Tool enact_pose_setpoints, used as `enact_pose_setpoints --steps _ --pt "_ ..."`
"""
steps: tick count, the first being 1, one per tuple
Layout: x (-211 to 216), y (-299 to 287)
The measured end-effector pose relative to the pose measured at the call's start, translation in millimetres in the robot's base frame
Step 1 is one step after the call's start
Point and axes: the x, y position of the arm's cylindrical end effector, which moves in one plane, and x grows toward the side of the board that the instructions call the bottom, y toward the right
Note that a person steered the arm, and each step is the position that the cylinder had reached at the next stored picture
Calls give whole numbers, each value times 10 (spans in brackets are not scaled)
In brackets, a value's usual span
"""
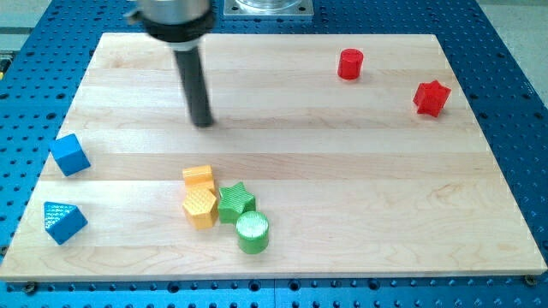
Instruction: Move the red blocks to the blue blocks
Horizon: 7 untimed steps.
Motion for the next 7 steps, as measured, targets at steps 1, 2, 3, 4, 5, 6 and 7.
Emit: enact_pose_setpoints --steps 1,2,3,4,5,6,7 --pt "35 894" --pt "334 1498" --pt "454 2373" --pt "319 3318" --pt "-255 3583" --pt "-295 3234" --pt "-479 2677"
